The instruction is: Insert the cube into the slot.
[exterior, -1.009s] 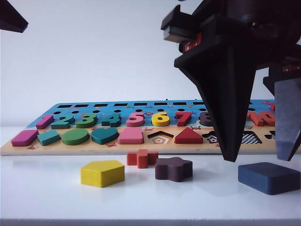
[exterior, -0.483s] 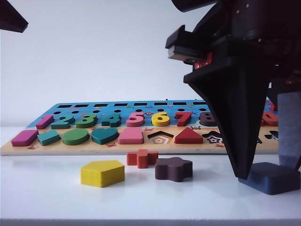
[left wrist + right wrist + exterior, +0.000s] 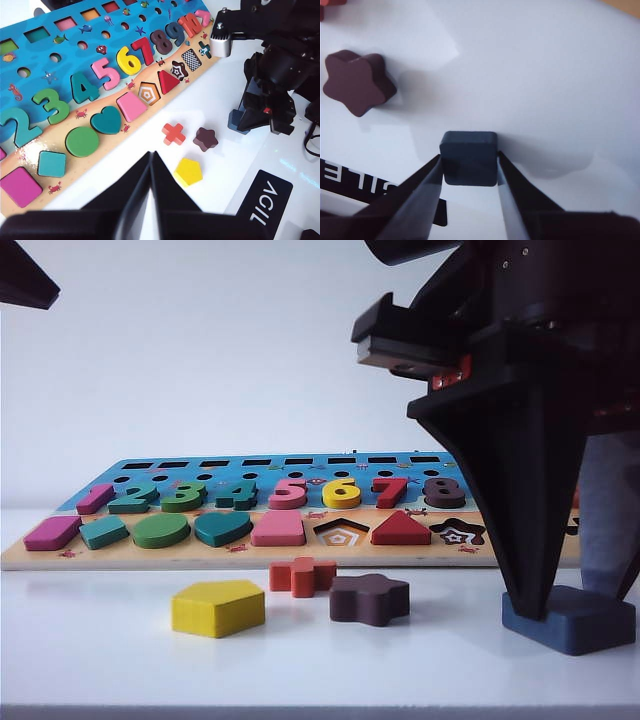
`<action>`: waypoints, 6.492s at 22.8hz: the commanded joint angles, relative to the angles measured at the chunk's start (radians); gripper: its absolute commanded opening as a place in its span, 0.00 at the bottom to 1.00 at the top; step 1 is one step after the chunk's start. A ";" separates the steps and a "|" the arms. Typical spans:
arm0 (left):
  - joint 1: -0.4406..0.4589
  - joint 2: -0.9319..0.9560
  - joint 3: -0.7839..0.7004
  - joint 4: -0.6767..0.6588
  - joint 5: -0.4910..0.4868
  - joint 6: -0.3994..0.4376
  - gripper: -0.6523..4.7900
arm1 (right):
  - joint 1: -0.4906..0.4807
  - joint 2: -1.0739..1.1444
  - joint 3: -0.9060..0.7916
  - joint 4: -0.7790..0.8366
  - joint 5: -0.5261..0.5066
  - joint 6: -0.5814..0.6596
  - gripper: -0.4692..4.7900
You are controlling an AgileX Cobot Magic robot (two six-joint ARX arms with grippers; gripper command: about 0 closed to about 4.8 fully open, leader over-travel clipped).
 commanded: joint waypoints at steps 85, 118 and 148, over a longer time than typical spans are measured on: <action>-0.001 -0.002 0.003 0.017 0.008 0.005 0.14 | -0.267 -0.053 0.045 0.189 0.240 0.054 0.08; -0.001 -0.002 0.003 0.017 0.008 0.005 0.14 | -0.265 -0.021 0.045 0.200 0.212 0.079 0.08; -0.001 -0.002 0.003 0.017 0.008 0.005 0.14 | -0.265 -0.021 0.045 0.206 0.215 0.083 0.08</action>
